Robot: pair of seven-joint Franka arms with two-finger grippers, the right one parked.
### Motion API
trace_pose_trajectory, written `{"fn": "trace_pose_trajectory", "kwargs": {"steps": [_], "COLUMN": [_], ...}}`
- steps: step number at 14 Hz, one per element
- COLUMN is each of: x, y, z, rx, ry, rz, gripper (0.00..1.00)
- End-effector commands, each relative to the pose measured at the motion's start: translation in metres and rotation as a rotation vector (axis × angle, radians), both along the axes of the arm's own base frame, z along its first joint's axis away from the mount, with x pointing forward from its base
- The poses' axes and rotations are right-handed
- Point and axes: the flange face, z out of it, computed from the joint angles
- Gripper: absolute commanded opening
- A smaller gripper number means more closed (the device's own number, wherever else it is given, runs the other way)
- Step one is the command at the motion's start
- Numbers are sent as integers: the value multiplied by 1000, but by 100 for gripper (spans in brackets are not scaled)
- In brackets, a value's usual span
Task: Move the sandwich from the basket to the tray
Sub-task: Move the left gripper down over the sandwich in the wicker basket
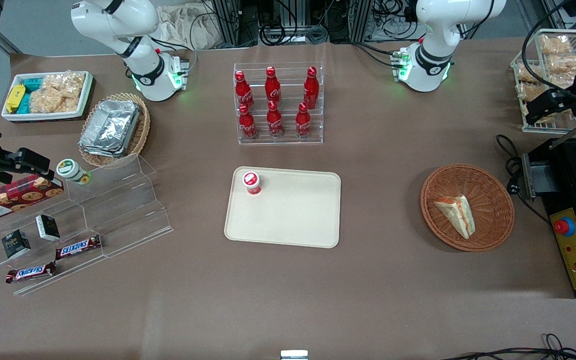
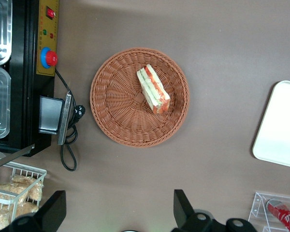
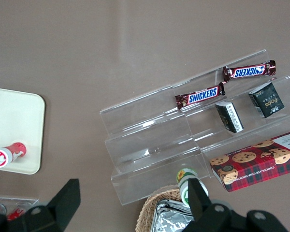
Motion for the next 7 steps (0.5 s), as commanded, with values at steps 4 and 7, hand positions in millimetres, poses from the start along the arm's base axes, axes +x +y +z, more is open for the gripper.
{"fn": "trace_pose_trajectory", "kwargs": {"steps": [4, 7], "x": [5, 33], "y": [3, 7], "z": [-1, -48], "rx": [-10, -31], "ry": [12, 86], "rz": [-32, -3], "gripper": [100, 100]}}
